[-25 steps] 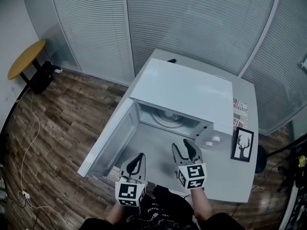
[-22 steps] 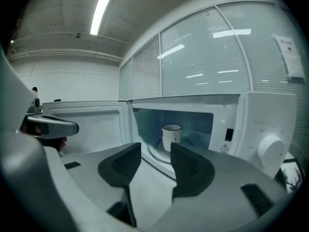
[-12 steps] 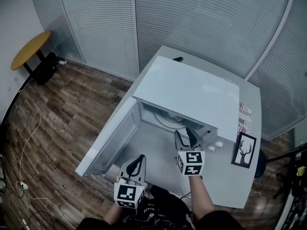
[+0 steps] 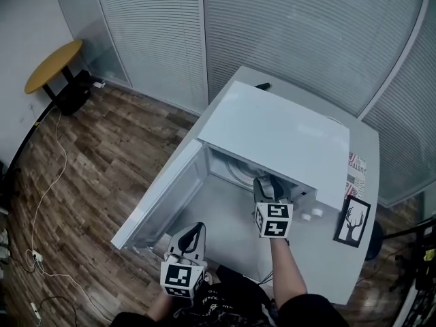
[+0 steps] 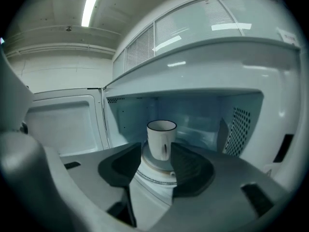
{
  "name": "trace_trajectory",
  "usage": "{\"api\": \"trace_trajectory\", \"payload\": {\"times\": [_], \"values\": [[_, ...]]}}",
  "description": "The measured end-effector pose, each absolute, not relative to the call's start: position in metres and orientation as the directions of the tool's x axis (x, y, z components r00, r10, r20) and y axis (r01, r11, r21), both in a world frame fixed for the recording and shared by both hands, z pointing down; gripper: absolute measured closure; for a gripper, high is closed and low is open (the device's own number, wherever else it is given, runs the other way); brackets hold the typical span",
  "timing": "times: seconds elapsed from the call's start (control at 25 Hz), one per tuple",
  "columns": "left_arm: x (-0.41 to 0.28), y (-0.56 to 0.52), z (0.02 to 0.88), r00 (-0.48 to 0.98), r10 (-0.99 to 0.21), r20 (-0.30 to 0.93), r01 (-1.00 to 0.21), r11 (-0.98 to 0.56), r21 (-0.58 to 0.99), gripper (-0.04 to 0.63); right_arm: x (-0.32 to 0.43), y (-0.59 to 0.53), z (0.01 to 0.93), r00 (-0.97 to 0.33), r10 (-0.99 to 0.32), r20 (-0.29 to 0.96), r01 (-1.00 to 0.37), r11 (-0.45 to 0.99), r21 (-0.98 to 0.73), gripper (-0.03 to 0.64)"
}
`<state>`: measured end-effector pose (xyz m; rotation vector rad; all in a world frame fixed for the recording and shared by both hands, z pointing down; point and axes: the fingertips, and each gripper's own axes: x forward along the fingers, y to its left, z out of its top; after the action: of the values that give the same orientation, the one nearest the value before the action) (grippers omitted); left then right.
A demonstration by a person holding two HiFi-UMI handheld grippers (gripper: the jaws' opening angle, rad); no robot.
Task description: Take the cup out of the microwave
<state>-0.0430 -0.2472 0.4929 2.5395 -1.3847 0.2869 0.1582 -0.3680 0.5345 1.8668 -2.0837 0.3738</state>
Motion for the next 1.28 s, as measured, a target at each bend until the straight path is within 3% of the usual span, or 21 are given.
{"api": "trace_trajectory", "payload": {"times": [0.76,1.16,1.28], "values": [[-0.047,-0.238,0.517,0.498,-0.795,0.346,-0.866,-0.475,0.156,0.589,0.176,-0.401,0.563,0.000,-0.887,0.462,-0.999,0.022,0.042,0.437],[-0.043,-0.235,0.523,0.491,-0.791,0.365,-0.870,-0.463,0.167,0.589,0.185,-0.409,0.573,0.093,-0.869,0.485,-0.995,-0.058,0.086,0.496],[-0.043,-0.237,0.520,0.494,-0.790,0.363,-0.869,-0.463,0.176,0.589,0.186,-0.411,0.574,0.124,-0.871,0.475,-0.991,-0.083,0.106,0.541]]}}
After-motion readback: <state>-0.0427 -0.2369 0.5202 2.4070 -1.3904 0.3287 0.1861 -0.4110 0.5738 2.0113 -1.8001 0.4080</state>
